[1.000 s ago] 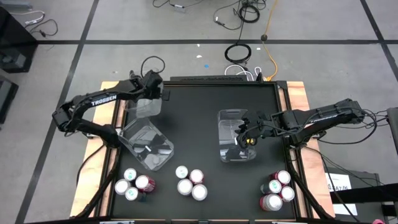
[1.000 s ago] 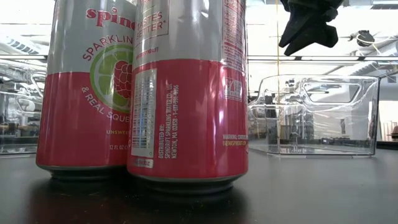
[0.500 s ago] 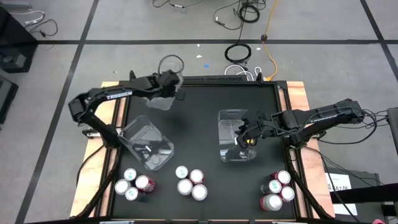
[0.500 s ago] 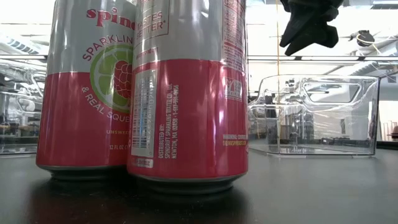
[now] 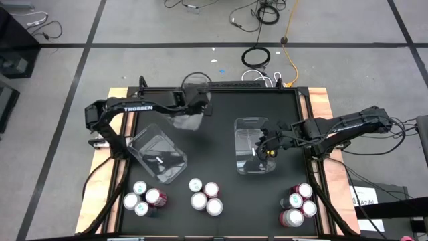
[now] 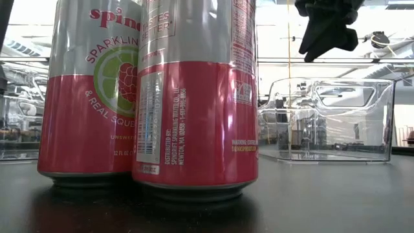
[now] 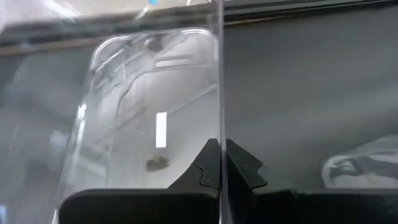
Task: Sort soda cans
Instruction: Move the top left transparent bin to the center, then adjust the transparent bins
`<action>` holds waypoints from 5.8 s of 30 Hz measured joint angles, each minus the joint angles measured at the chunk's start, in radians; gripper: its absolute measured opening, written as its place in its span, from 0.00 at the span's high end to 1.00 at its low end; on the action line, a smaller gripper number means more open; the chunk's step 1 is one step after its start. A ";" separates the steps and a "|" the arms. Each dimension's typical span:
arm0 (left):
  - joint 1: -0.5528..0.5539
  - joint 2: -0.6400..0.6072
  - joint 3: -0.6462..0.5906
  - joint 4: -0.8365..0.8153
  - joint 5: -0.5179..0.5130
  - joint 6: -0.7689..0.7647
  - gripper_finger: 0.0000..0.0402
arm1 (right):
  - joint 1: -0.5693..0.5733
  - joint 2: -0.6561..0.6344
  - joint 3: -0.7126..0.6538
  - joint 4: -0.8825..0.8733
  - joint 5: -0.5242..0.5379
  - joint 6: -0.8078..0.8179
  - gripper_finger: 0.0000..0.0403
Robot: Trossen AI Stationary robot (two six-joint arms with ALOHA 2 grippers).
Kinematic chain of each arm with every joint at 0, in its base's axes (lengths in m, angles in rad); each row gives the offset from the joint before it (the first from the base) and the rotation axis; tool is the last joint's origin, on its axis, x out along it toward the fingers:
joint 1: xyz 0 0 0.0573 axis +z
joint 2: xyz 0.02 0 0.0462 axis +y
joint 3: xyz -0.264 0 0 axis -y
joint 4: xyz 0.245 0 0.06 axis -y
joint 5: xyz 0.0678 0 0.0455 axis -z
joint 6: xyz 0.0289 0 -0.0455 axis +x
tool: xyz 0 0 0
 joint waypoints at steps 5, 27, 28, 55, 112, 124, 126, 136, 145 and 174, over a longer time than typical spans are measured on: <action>-0.088 0.058 0.045 -0.007 -0.014 -0.137 0.98 | 0.000 0.000 0.000 -0.052 -0.001 -0.012 0.67; -0.333 0.431 0.457 -0.188 -0.049 -0.381 0.98 | 0.080 0.000 0.000 -0.162 0.034 0.000 0.67; -0.339 0.439 0.457 -0.188 -0.049 -0.398 0.98 | 0.082 0.000 0.000 -0.162 0.034 0.001 0.67; -0.351 0.475 0.445 -0.091 -0.003 -0.386 0.85 | 0.085 0.000 0.000 -0.161 0.034 0.007 0.67; -0.421 -0.379 -0.196 -0.532 0.017 -0.269 0.60 | 0.057 0.000 0.000 -0.025 0.090 0.169 0.67; -0.401 -0.462 -0.443 -0.413 0.183 -0.048 0.60 | 0.049 0.000 0.000 -0.015 0.090 0.183 0.67; -0.394 -0.454 -0.486 -0.359 0.207 -0.020 0.60 | 0.049 0.000 0.000 -0.015 0.090 0.189 0.67; -0.301 -0.443 -0.639 -0.281 0.194 0.112 0.62 | 0.045 0.000 0.000 0.029 0.092 0.192 0.67; -0.117 -0.443 -0.704 -0.097 0.147 0.495 0.76 | 0.018 0.000 0.000 0.029 0.110 0.226 0.67; 0.170 -0.220 -0.571 0.318 0.327 1.047 0.99 | -0.032 0.006 0.000 0.096 0.088 0.342 0.68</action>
